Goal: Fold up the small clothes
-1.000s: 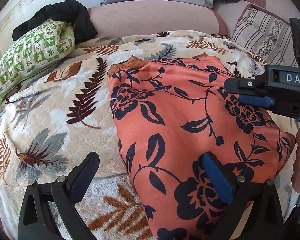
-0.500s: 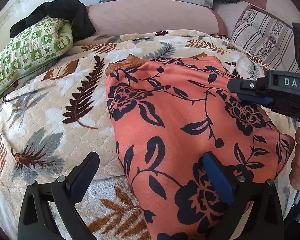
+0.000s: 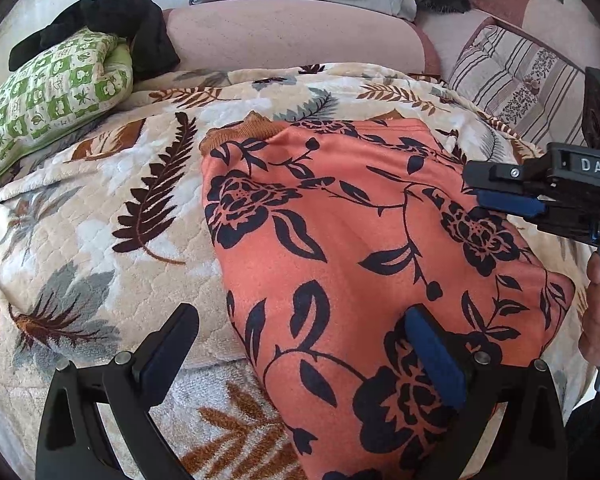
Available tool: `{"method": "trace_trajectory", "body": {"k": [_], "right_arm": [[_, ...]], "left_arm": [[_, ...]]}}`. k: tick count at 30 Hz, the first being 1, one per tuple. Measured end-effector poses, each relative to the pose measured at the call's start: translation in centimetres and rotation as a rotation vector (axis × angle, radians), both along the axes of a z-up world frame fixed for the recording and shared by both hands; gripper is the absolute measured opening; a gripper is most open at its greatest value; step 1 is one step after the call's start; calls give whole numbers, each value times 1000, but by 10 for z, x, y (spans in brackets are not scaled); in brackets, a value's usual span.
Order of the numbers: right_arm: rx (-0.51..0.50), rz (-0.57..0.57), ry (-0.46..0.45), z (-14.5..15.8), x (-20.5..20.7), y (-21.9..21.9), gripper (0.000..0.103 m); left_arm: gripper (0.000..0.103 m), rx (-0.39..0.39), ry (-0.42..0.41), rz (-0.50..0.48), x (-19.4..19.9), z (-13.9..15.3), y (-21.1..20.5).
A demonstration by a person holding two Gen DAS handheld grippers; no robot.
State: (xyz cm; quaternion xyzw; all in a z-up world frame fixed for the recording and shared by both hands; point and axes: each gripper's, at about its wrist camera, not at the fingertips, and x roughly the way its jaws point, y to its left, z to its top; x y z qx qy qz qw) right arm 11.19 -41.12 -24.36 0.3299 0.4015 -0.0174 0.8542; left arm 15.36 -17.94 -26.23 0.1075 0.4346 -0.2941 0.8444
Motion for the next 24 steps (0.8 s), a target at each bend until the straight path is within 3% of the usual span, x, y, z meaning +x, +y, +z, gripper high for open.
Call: {"method": "trace_trajectory", "body": {"k": [1,2,6,11,14,17,24], "right_arm": [[-1,-12,-24,4,-5,-4,67],[0,-28,-50,8,-10,-8,72],[30,-80,-59,8,-22,-32,72],[133,-85,17,-15,-27,-61,72],[145,-79,52,-29,-31,-71,72],[238,-49,62,-45,-31,-80,72],[368,34,58,-64,-22,-80,76]], "left_arm": [[103,-25,14,-5,4,2,3],[103,-55,33,-7,8,4,7],[103,-170,144,24,33,12,30],[103,-191,241,70,54,7,48],[103,-208,309,48,59,1,50],[103,-213,387,21,61,-11,45],[103,-260,444,-8,64,-18,38]]}}
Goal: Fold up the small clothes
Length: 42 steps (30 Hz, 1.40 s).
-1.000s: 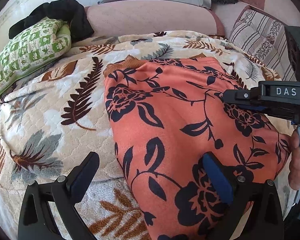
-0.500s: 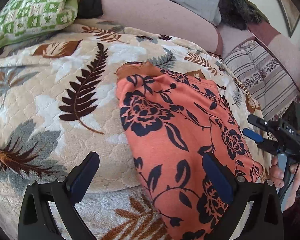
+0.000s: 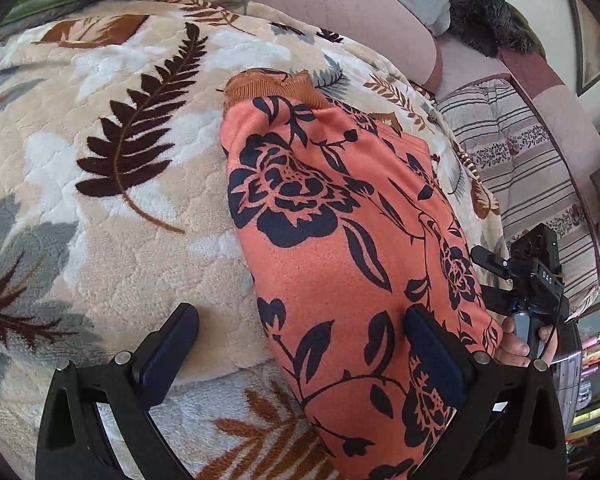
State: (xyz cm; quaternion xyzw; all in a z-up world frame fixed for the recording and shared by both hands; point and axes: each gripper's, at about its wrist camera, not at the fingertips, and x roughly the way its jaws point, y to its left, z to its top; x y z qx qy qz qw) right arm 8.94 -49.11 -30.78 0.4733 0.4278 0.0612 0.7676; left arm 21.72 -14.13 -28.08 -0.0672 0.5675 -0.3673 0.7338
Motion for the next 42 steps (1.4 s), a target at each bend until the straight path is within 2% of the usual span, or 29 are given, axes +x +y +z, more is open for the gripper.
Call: {"method": "trace_trajectory", "body": {"k": [2,4,11,17,20,22,23,24,27,32,36,42], "right_arm": [[11,12,0,-3,3,3,76],[16,22,-11,-3,5,4,82],[52,106,-47,-1,20,24,82],[-9,140,-58,3,26,45,82],[-102,159,-47,10,27,57,76],[-160,169,-42,15,27,65,65],[-184,169,-36,18,28,68,60],[-213,170,-28,20,27,70,52],[-304,169,-37,34,26,81,46],[-438,169,-80,60,23,101,42],[-483,169,-116,74,26,119,41],[-484,177,-201,93,30,149,41]], "left_arm": [[103,-13,2,-6,1,0,-1],[103,-43,18,-18,2,-1,-5],[103,-127,68,-43,6,-4,-18],[103,-142,61,-37,5,-5,-25],[101,-149,34,-28,2,-2,-27],[91,-134,16,-18,1,-2,-26],[75,-121,2,-8,2,-1,-25],[66,-113,-6,1,3,-1,-24],[56,-139,5,18,7,0,-17],[50,-135,-90,3,-1,23,-13],[50,-129,-130,32,-3,41,2],[50,-121,-207,90,-6,70,39]]}}
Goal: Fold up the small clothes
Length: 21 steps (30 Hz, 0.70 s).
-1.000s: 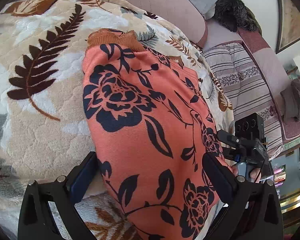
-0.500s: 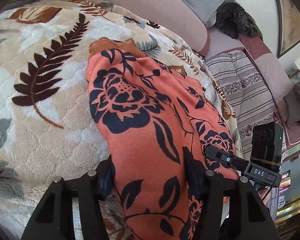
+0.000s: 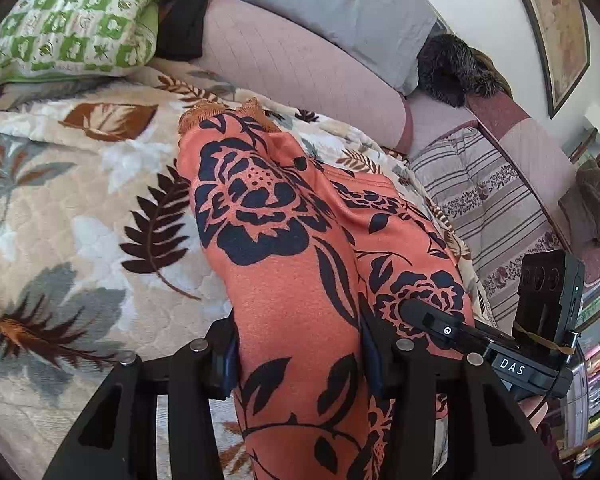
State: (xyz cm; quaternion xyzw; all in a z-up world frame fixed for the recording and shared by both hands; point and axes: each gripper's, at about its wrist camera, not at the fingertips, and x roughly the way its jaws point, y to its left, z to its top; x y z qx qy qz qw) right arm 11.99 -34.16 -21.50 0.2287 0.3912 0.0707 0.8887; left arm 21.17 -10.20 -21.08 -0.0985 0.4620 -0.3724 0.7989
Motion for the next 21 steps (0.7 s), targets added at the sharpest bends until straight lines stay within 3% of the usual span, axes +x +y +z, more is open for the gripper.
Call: {"method": "trace_trajectory", "body": {"k": [5,13,19,21], "right_arm": [[20,28,-43,9,6,29,41],[46,60,-37,4,12,66,41],[36,87,41,-21,16,87,40],[10,93,98,-34,20,93,41]], "left_arm": [[50,33,-38,41,-2,13,30],[50,94,-36,81,-1,7,63],[53,197,47,93,7,-28,74],[62,286,83,125,11,-45,76]]}}
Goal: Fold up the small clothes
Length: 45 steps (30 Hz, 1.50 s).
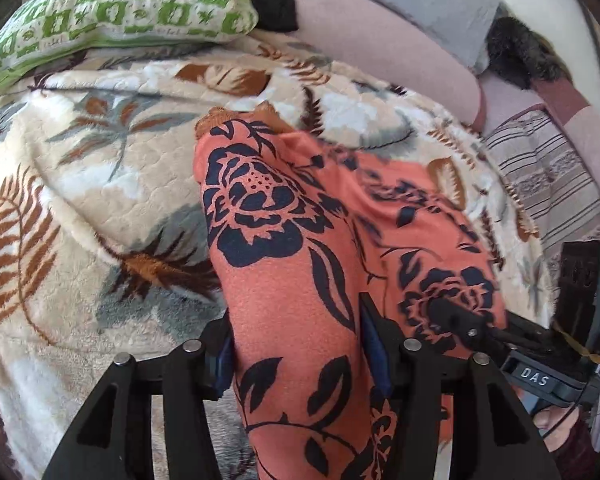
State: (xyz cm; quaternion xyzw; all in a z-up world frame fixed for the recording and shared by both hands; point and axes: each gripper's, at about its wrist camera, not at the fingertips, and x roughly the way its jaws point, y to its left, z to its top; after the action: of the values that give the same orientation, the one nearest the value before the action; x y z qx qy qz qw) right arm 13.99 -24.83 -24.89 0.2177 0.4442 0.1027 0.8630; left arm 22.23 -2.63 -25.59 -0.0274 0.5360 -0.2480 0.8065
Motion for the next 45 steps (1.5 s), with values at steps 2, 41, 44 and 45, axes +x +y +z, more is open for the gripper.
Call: {"method": "trace_trajectory", "body": {"k": [2,41,44,45], "right_arm": [[-43,-13,45,-9,3,1,45],[-235,-187,-234,84,-93,4,70],[-244,-209,-269,101,-119,12,71],[-249,-217,-278,108,-126,14,71]], "left_arm": [[66,-17,17,10,4,-5,6],[95,300,-508,283,-119,108,14],[95,306,-535,307,-137,129,21],[96,305,-541,314,-142,136,24]]}}
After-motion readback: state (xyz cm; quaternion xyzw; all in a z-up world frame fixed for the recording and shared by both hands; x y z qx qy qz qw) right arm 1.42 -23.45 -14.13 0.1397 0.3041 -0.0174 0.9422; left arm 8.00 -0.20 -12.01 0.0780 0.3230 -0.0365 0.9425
